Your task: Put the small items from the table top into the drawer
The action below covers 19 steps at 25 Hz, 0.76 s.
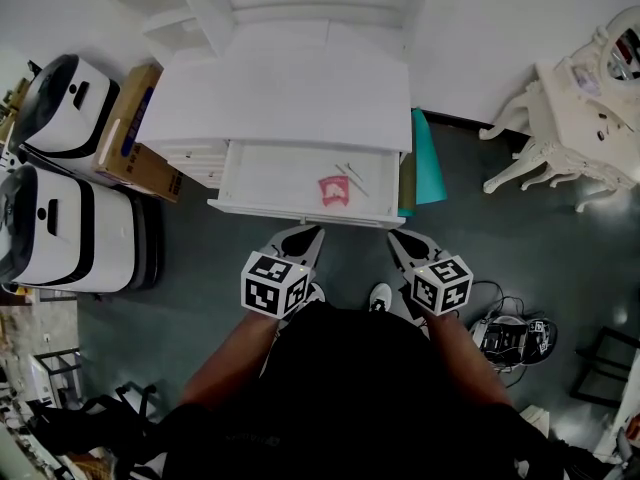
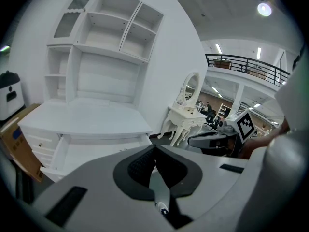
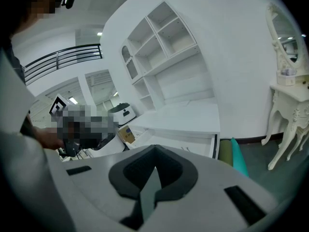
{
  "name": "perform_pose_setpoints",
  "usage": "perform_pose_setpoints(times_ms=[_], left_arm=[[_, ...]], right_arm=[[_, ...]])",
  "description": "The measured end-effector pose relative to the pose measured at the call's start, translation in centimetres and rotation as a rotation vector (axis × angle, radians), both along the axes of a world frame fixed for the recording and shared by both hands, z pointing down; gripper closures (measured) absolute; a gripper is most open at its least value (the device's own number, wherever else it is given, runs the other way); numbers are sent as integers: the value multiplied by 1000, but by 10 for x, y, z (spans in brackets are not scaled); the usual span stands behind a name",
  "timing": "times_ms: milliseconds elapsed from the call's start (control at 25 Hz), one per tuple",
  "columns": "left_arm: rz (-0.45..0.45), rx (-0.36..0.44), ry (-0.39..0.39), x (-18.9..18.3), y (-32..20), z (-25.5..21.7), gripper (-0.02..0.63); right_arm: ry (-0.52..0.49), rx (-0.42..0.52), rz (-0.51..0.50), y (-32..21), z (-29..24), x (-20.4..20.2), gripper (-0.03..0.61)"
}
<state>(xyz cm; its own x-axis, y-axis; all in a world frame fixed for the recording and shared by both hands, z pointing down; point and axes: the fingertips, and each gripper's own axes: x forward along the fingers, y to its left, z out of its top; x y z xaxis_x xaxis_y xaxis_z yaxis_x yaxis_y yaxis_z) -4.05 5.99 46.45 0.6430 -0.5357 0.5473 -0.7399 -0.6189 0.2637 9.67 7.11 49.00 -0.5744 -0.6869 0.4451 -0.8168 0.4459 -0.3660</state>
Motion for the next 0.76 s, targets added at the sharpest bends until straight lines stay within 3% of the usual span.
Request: perform_pose_setpoints(times_ms=[760], left_arm=[[-4, 11, 2, 3, 6, -2, 603]], right_arm=[[12, 6, -14, 7, 0, 2, 551]])
